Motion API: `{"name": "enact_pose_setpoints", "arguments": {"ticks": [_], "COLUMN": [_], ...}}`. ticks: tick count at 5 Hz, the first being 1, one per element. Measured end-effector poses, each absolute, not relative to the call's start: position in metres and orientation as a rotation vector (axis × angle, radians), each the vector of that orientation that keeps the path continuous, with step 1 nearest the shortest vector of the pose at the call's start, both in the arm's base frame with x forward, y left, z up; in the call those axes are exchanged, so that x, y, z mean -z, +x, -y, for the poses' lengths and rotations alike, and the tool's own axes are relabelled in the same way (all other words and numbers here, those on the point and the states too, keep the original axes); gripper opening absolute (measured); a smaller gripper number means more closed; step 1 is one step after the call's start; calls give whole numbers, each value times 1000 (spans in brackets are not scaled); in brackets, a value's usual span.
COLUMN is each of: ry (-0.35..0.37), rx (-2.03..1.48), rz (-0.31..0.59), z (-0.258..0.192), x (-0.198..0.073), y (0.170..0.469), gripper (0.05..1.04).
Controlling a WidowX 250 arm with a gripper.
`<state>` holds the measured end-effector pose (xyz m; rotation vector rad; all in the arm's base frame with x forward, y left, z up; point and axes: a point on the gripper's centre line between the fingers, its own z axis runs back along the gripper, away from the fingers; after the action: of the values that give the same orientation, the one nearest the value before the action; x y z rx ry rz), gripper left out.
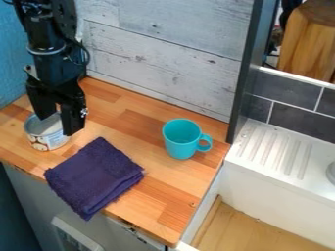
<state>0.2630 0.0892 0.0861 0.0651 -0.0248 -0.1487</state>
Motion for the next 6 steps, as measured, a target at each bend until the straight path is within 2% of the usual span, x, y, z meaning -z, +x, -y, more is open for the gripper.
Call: {"name": "enact_pose_setpoints", "arguments": {"ticks": [2, 3, 4, 6], "ry": [29, 22, 25, 37], "rx": [163, 227, 256, 245], "rz": [10, 12, -13, -166], "z": [-79, -59, -57, -52], "x": [-76, -72, -64, -21], "y": [262, 260, 252, 248], "gripper": [1005, 1005, 1005, 1005]}}
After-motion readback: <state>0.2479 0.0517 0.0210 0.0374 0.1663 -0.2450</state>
